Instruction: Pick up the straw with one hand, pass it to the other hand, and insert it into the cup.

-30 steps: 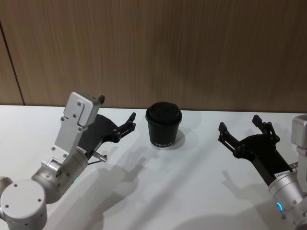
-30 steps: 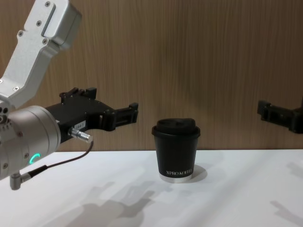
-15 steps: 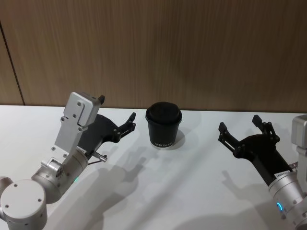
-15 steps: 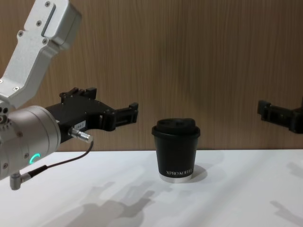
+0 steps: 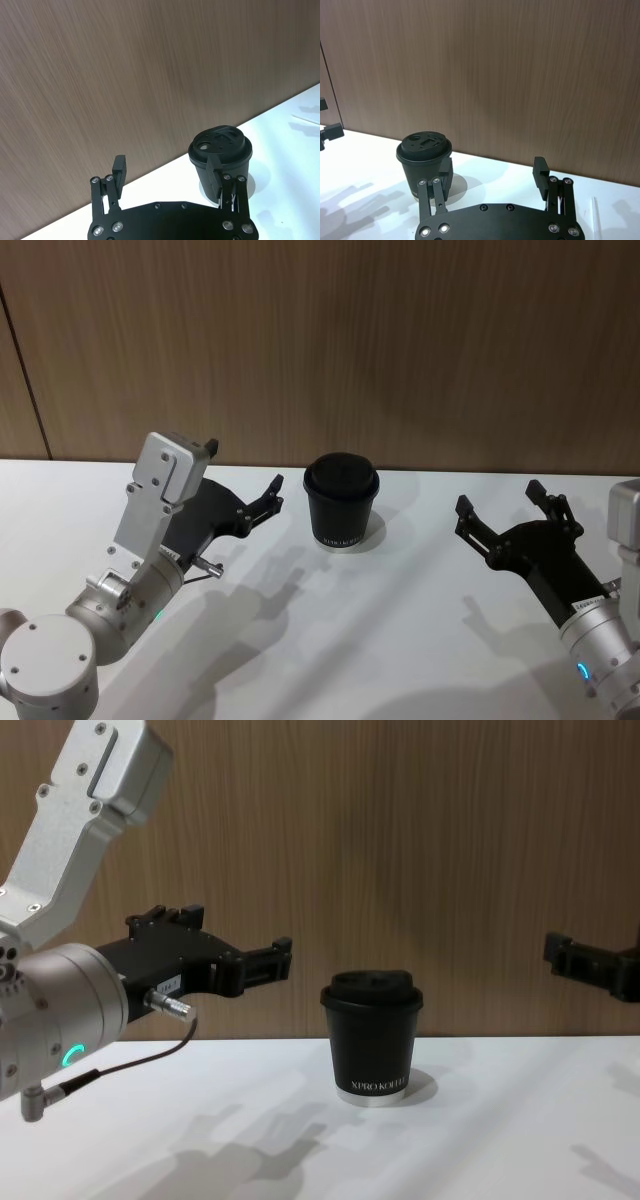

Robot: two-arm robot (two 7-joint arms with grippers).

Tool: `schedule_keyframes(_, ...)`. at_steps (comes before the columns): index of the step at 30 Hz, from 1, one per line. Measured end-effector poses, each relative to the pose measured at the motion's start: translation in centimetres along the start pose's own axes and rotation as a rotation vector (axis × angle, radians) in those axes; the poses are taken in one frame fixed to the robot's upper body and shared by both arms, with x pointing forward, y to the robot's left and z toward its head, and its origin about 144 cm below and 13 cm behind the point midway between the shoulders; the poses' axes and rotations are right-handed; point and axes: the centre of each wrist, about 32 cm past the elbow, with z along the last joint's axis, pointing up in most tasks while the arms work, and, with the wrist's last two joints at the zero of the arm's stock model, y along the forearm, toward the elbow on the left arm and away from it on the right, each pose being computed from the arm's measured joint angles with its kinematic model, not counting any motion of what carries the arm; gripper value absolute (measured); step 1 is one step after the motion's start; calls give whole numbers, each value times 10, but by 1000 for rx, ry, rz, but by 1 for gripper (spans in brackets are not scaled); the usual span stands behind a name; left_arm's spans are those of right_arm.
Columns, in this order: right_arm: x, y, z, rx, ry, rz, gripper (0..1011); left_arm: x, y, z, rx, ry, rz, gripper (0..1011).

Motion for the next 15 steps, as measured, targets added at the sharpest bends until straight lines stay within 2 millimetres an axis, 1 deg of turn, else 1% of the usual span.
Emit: schedule_keyframes(15, 0, 0, 0, 0, 0, 0, 1001, 0, 0, 0, 0, 0, 0, 1003)
